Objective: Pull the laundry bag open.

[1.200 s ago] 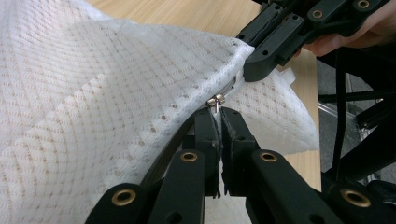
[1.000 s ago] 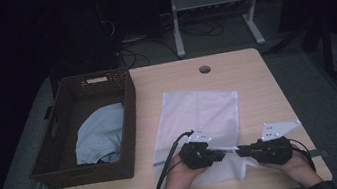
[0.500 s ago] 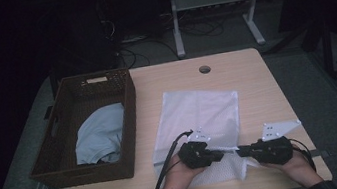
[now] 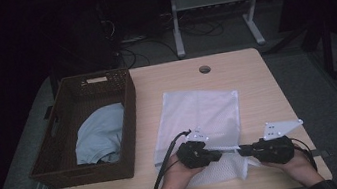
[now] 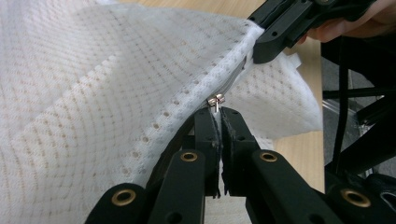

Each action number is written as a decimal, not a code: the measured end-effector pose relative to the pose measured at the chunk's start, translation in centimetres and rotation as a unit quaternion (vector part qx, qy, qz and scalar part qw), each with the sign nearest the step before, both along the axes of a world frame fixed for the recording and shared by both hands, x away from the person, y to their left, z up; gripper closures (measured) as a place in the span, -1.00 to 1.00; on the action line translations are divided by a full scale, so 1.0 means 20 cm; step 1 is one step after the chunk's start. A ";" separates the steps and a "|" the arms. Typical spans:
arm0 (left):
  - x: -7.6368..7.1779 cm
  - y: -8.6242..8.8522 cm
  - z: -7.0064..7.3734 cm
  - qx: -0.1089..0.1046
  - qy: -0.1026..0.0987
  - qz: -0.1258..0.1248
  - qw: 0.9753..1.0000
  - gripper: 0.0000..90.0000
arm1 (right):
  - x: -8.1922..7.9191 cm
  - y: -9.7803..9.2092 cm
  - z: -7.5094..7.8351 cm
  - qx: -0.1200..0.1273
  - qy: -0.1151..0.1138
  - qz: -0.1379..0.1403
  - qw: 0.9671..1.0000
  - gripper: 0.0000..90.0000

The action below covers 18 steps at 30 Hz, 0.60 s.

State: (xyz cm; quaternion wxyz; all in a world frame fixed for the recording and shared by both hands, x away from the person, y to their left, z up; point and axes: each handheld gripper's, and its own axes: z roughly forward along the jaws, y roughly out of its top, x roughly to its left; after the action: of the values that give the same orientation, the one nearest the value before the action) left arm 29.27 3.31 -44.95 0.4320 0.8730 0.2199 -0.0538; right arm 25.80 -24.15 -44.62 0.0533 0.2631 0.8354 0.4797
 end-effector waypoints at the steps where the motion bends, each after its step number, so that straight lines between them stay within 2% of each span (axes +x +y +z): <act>1: 0.00 0.00 0.00 -0.001 0.002 0.002 1.000 0.94 | 0.00 0.00 0.00 0.000 0.000 -0.001 1.000 0.89; 18: 0.00 0.01 -0.01 0.004 0.005 0.004 1.000 0.94 | 0.00 0.00 -0.01 -0.004 -0.001 0.002 1.000 0.89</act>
State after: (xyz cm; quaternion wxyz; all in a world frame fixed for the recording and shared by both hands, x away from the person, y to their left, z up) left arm 29.20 3.45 -45.09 0.4277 0.8736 0.2255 -0.0553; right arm 25.72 -24.17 -44.73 0.0546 0.2608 0.8377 0.4766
